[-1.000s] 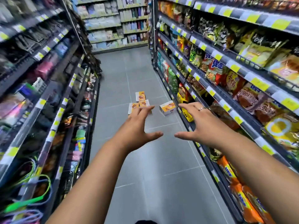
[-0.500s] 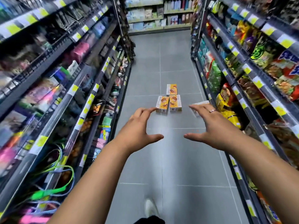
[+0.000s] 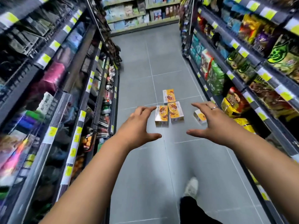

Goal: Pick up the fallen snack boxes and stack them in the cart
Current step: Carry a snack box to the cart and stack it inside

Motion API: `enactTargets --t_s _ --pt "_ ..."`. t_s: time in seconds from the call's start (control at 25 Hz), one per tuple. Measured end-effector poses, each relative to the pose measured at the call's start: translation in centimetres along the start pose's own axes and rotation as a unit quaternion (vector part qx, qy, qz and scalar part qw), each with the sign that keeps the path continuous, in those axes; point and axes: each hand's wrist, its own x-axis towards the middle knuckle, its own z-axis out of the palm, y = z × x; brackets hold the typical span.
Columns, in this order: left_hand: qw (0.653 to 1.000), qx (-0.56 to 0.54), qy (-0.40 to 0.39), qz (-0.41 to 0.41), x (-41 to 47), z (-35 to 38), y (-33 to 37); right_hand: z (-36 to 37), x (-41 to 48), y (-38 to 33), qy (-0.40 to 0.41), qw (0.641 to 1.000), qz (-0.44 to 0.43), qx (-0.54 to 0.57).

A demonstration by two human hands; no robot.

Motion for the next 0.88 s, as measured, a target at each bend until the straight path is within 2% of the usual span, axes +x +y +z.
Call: enactTargets --t_s 0.52,0.68,0.88 --pt "0.999 0.021 -0.034 -0.008 29.3 -5.9 -9.1 -4.3 32.4 4.7 -0.043 0.998 0.020 -0.029" --pt "0.997 0.040 -0.065 0.025 39.6 -7.7 -14.6 -2.8 41.6 5.1 -0.037 0.997 0.065 -0.019" --pt "0.983 0.090 -0.123 0.103 53.0 -10.9 -21.7 -0.1 52.0 4.7 -0.019 0.986 0.163 0.010"
